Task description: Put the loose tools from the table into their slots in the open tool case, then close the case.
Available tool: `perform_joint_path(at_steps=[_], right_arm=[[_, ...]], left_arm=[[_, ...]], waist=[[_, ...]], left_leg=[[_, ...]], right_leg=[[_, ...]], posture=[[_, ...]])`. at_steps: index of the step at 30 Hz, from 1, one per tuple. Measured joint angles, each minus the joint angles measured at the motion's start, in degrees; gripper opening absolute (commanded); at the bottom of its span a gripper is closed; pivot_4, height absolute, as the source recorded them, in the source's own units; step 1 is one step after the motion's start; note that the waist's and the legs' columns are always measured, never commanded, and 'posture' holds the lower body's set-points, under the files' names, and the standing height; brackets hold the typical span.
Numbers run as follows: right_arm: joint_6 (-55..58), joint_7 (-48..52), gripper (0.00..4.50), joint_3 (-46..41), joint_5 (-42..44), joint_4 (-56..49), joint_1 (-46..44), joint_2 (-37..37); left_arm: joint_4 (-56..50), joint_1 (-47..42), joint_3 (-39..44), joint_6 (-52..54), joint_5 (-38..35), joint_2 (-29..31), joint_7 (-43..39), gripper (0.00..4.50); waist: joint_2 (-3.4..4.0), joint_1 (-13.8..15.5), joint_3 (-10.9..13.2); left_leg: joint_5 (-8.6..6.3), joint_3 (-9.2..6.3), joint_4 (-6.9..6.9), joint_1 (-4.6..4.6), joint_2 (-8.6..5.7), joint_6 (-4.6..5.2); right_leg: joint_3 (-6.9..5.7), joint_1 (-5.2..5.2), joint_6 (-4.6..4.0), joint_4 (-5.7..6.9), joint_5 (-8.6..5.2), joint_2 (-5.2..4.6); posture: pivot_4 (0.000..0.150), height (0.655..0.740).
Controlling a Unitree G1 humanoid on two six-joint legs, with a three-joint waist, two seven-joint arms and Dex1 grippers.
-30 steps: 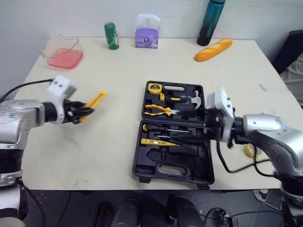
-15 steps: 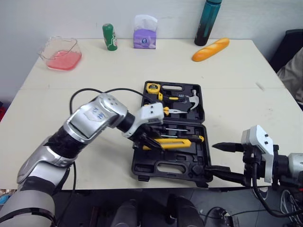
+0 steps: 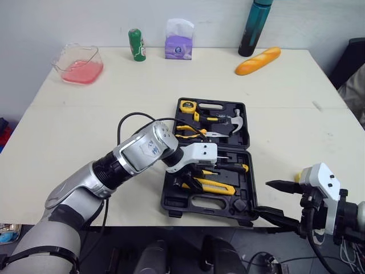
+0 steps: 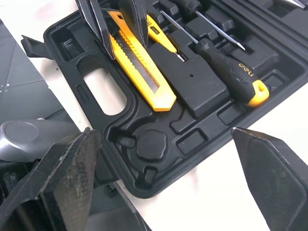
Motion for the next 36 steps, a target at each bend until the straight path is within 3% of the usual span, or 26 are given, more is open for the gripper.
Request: perform_joint_path(at_steps=[6, 8, 13, 20, 24, 31, 36], right_arm=[[-0.66, -0.24, 4.50, 0.14, -0.04, 0.07, -0.55, 0.00], [-0.78, -0.27, 4.50, 0.50, -0.06, 0.29, -0.87, -0.05], [-0.99, -0.09, 4.50, 0.65, -0.07, 0.37, -1.73, -0.29], [-1.02, -0.02, 4.50, 1.15, 0.37, 0.37, -2.66, -0.29], [-1.05, -0.41, 4.50, 3.50, 0.40, 0.39, -3.73, -0.26], [-1.19, -1.11, 4.50, 5.14, 0.19, 0.39, -4.60, -0.26], [-2.27, -1.28, 4.50, 7.47, -1.48, 0.39, -4.59, -0.27]], left_arm=[[-0.28, 0.69, 0.40, 0.62, 0.63, -0.23, -0.30, 1.24], [-0.68, 1.37, 1.12, 1.57, 0.64, -0.62, 0.23, 2.27], [-0.91, 2.95, 5.20, 1.75, 0.05, -2.32, 2.05, 4.34], [2.04, 5.13, 21.37, -10.28, -5.91, -6.06, 1.11, 4.45], [6.00, 9.92, 23.67, -18.38, -7.11, -5.72, -4.22, 3.20], [9.41, 15.38, 22.40, -25.26, -5.38, -4.31, -9.62, 0.04], [12.96, 18.46, 21.30, -28.59, -2.30, -5.52, -8.34, 0.04]], waist=[[0.00, 0.04, 0.00], [0.00, 0.03, 0.00], [0.00, 0.29, 0.00], [0.00, -0.03, 0.00], [0.01, -0.21, -0.01], [0.01, 0.31, -0.01], [0.01, 0.02, -0.01]], left_leg=[[0.00, -0.01, 0.01, 0.01, -0.01, 0.03], [0.00, -0.01, 0.01, 0.01, -0.01, 0.04], [0.00, -0.06, 0.08, -0.04, -0.04, 0.10], [0.00, -0.05, 0.06, -0.01, -0.03, 0.09], [0.00, 0.01, 0.06, 0.03, -0.03, 0.09], [-0.01, -0.04, 0.15, -0.03, -0.07, 0.10], [-0.02, -0.03, 0.14, -0.01, -0.06, 0.11]], right_leg=[[0.02, 0.00, 0.00, 0.04, 0.00, -0.02], [0.02, 0.00, 0.00, 0.05, 0.00, -0.01], [-0.01, 0.03, 0.03, 0.04, 0.02, -0.04], [-0.03, 0.03, 0.04, 0.04, 0.03, -0.03], [-0.10, 0.03, 0.04, 0.07, 0.03, -0.01], [-0.49, 0.06, 0.08, 0.04, 0.06, -0.05], [-0.51, 0.09, 0.09, 0.03, 0.08, -0.03]], posture=[[0.150, 0.7348], [0.150, 0.7348], [0.150, 0.7348], [0.150, 0.7348], [0.150, 0.7348], [0.150, 0.7348], [0.150, 0.7348]])
